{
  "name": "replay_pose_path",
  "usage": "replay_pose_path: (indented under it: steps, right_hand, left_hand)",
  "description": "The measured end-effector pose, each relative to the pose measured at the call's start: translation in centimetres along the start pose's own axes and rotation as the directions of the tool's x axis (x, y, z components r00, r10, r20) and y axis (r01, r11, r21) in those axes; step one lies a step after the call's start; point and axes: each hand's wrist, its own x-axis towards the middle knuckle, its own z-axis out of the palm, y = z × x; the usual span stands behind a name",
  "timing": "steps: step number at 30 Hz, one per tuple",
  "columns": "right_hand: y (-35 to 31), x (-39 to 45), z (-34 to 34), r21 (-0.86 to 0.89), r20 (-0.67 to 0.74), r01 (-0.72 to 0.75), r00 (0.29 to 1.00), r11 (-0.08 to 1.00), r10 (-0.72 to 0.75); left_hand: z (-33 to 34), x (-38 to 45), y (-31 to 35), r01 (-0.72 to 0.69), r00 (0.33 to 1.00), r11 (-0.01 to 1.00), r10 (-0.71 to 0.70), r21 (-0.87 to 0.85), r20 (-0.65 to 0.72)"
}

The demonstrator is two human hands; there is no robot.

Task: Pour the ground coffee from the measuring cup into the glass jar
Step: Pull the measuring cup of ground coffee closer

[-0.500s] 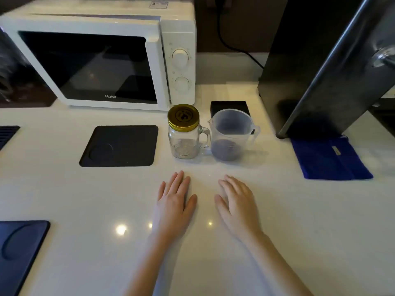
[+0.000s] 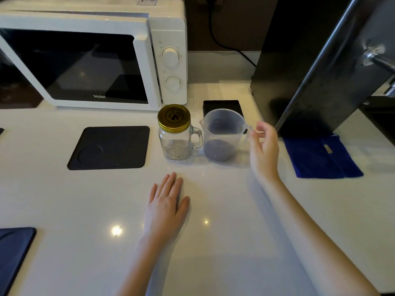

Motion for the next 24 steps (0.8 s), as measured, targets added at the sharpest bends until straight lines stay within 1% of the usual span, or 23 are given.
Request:
replay_pose_path:
  steps: [2,5,7,9,13,15,19,22,24]
  right_hand:
    - [0.0,0.6,0.7,0.006,0.055,-0.067,0.996,0.998,0.067]
    - [-0.1,1.4,1.5,0.116,0.12,-0.191,0.977,0.975,0.177]
    - [-0.2,1.7,1.8,0.184,0.125,-0.259,0.963,0.948,0.239]
    - [-0.3,2.0,2.0,0.217,0.109,-0.322,0.946,0.921,0.305]
    - [-0.2,2.3,1.7,0.315,0.057,-0.375,0.925,0.872,0.376]
    - [-0.1,2.1,1.4,0.361,0.088,-0.396,0.916,0.844,0.392]
    - [0.3,1.1,1.1,0.319,0.14,-0.439,0.898,0.84,0.417]
    - [-0.2,0.6,0.9,0.412,0.134,-0.505,0.857,0.759,0.497]
    - [-0.5,0.1,0.5,0.449,0.135,-0.509,0.851,0.734,0.507]
  left_hand:
    - [0.0,0.0,0.1,-0.004,1.0,1.0,0.004,-0.001,-0.012]
    - [0.1,0.1,0.1,-0.001,1.0,1.0,0.001,-0.005,-0.018]
    - [0.1,0.1,0.0,0.002,1.0,1.0,-0.002,-0.001,-0.019]
    - [0.2,0.1,-0.1,-0.001,1.0,1.0,0.001,0.001,-0.016]
    - [0.2,0.1,-0.1,-0.004,1.0,1.0,0.004,-0.006,-0.022]
    - [0.2,0.0,-0.1,-0.006,1.0,1.0,0.006,-0.007,-0.023]
    - [0.2,0.0,-0.1,-0.009,1.0,1.0,0.009,-0.009,-0.017]
    - [0.1,0.0,-0.1,-0.011,1.0,1.0,0.011,-0.004,-0.016]
    - [0.1,0.0,0.0,-0.01,1.0,1.0,0.01,-0.011,-0.018]
